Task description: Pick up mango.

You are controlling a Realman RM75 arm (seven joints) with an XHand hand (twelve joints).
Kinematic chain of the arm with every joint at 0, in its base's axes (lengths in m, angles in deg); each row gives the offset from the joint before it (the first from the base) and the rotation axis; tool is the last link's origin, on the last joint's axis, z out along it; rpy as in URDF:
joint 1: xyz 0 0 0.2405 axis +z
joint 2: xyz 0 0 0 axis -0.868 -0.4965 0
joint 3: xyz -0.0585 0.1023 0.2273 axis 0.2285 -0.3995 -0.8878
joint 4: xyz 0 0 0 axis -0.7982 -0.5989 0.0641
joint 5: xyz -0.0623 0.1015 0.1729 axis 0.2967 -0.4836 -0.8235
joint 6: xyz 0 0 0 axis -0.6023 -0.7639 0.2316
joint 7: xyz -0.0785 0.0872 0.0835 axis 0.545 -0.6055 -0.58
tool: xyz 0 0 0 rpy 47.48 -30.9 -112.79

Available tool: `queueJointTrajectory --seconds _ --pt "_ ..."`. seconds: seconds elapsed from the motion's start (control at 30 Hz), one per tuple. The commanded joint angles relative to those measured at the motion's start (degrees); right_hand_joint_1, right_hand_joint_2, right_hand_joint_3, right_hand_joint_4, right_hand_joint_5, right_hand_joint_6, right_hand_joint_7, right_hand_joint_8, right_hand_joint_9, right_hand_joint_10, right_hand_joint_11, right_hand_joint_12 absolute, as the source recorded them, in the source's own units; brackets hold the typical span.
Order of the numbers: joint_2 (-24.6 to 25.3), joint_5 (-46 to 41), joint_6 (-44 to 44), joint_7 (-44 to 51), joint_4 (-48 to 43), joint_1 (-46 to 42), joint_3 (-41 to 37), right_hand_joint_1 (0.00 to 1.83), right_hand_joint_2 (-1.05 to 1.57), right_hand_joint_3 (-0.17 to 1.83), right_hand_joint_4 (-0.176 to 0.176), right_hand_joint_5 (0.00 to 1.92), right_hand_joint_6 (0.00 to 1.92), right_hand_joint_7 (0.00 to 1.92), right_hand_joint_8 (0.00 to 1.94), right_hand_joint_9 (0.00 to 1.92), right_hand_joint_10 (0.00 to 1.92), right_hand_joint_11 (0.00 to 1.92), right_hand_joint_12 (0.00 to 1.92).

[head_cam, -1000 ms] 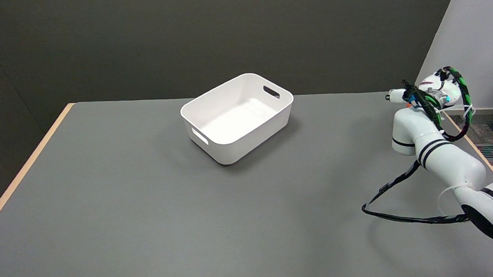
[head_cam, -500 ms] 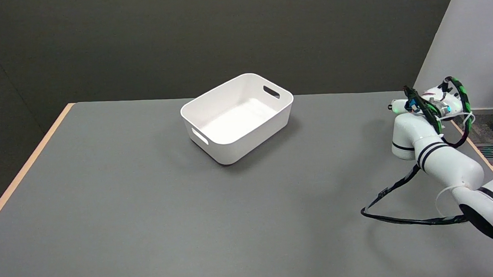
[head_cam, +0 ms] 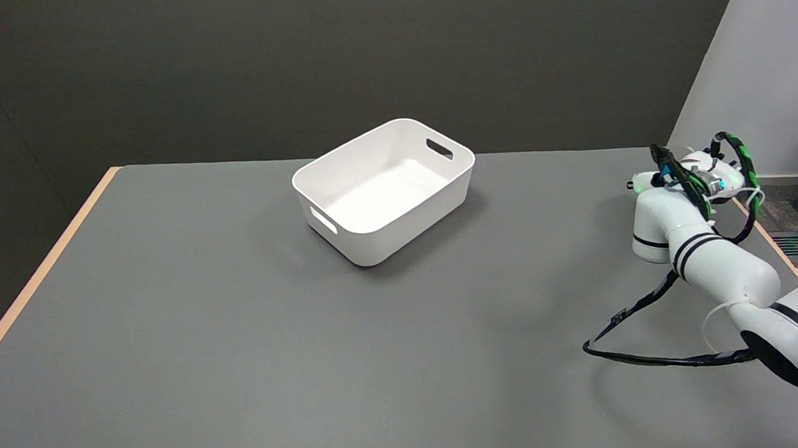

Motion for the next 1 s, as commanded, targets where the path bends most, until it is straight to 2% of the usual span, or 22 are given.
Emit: queueJointTrajectory --seconds 0.03,0.1,0.2,0.33,0.4,0.47,0.5,0.53,0.6,0.7,0.77,1.0 --pt "0.9 -0.3 3.5 -0.5 -4.1 3.2 4.1 0.74 0.74 0.92 -0.039 0.24 0.47 0.4 0.56 0.39 1.1 0.1 1.45" --pt "0.9 -0.3 3.8 -0.5 -4.1 3.4 4.9 0.77 0.75 0.91 -0.044 0.25 0.5 0.42 0.62 0.4 1.15 0.06 1.56" --pt "0.9 -0.3 4.2 -0.5 -4.1 3.6 6.2 0.84 0.78 0.89 -0.058 0.27 0.6 0.48 0.8 0.4 1.37 0.0 1.78" --pt "1.0 -0.3 4.0 -0.5 -4.1 3.8 6.7 0.91 0.8 0.84 -0.072 0.29 0.78 0.51 1.13 0.46 1.61 0.0 1.9" --pt "1.0 -0.3 4.0 -0.5 -4.0 3.6 6.7 0.98 0.82 0.9 -0.075 0.3 0.84 0.54 1.29 0.51 1.78 0.0 1.92" --pt "1.0 -0.3 4.2 -0.5 -3.8 3.4 6.6 1.26 1.13 0.4 -0.088 0.3 0.96 0.59 1.67 0.55 1.78 0.0 1.92" --pt "1.0 -0.3 4.2 -0.5 -3.5 3.0 6.7 1.27 1.16 0.37 -0.081 0.31 0.99 0.58 1.71 0.55 1.81 0.0 1.92" --pt "1.0 -0.3 4.2 -0.5 -3.3 3.0 6.7 1.25 1.17 0.37 -0.076 0.31 1.03 0.57 1.73 0.55 1.84 0.0 1.91" --pt "0.9 -0.6 3.9 -0.6 -1.8 1.6 6.6 1.09 1.38 0.04 -0.174 0.47 1.69 0.53 1.75 0.66 1.91 0.0 1.92" --pt "0.5 -0.8 3.6 -0.6 2.5 -1.1 5.7 1.13 1.23 0.25 -0.176 0.54 1.64 0.6 1.67 0.74 1.86 0.09 1.92" --pt "0.3 -0.8 3.6 -0.6 5.7 -2.7 4.2 1.15 1.21 0.26 -0.176 0.57 1.6 0.63 1.63 0.78 1.83 0.23 1.92" --pt "-0.7 -0.3 2.8 -3.6 18.7 -10.0 -1.4 1.16 1.17 0.3 -0.176 0.6 1.57 0.66 1.6 0.84 1.87 0.33 1.92"
